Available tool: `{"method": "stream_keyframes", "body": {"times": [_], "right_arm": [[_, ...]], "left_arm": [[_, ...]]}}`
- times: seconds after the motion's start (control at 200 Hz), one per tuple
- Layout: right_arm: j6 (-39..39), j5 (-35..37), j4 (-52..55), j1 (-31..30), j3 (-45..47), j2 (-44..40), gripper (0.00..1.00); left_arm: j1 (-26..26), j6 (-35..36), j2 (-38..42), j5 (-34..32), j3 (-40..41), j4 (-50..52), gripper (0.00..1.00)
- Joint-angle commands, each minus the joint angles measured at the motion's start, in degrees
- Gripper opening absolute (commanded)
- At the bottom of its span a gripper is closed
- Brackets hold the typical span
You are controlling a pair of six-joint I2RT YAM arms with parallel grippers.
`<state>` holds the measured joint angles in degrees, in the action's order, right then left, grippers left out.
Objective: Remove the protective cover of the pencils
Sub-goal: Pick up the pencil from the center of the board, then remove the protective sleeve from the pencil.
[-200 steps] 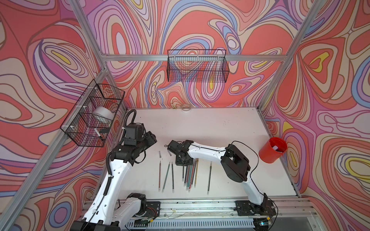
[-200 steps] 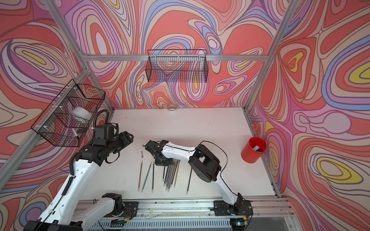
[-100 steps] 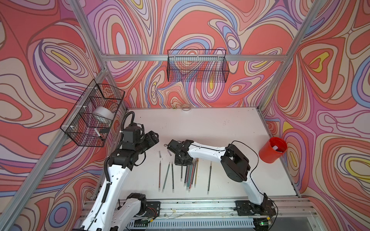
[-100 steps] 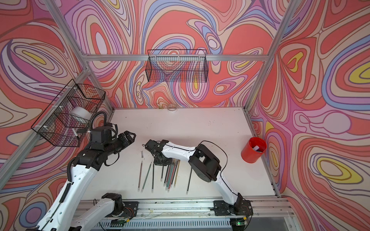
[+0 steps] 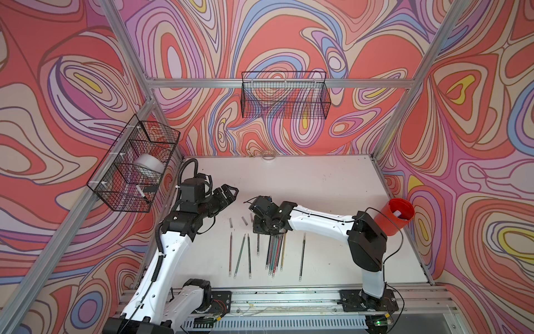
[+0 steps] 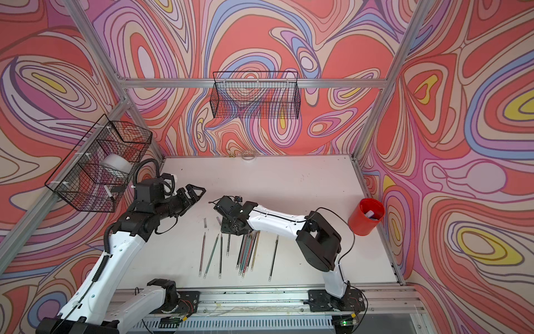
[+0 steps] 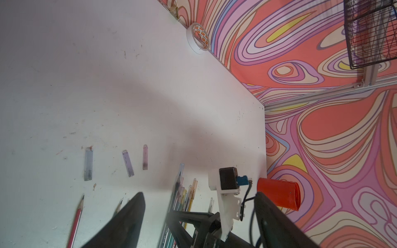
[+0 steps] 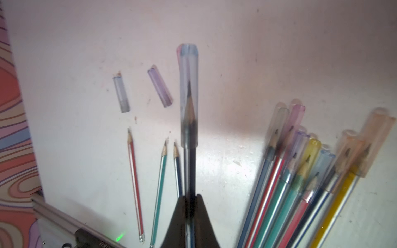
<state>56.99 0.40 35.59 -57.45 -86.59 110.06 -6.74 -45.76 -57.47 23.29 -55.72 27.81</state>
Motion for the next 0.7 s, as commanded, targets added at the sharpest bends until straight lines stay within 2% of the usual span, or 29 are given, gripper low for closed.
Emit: {"method": "stream_keyframes", "body": {"times": [0.0,0.125,0.325,0.521,0.696], "right_arm": [[-1.9,-1.3,-9.3,0.1,3.9,-3.7,0.06],[-3.2,-4.1,-17.2,0.0,7.9,-6.7,0.07],[-4.1,-7.3,-26.3,0.0,13.1,-10.9,0.07],[-5.0,-8.4,-28.0,0.0,14.4,-12.6,0.07],[-4.9,-9.4,-29.9,-0.1,15.4,-13.5,0.07]], "left_arm": [[0.2,-1.7,-1.0,4.7,0.9,-3.1,0.82],[-0.2,-2.3,-1.9,7.6,2.0,-5.8,0.82],[-2.7,-2.1,-4.2,8.1,2.1,-7.3,0.79],[-6.5,-1.4,-7.1,5.9,1.9,-7.3,0.7],[-7.2,-1.9,-8.6,5.3,2.7,-8.1,0.63]]}}
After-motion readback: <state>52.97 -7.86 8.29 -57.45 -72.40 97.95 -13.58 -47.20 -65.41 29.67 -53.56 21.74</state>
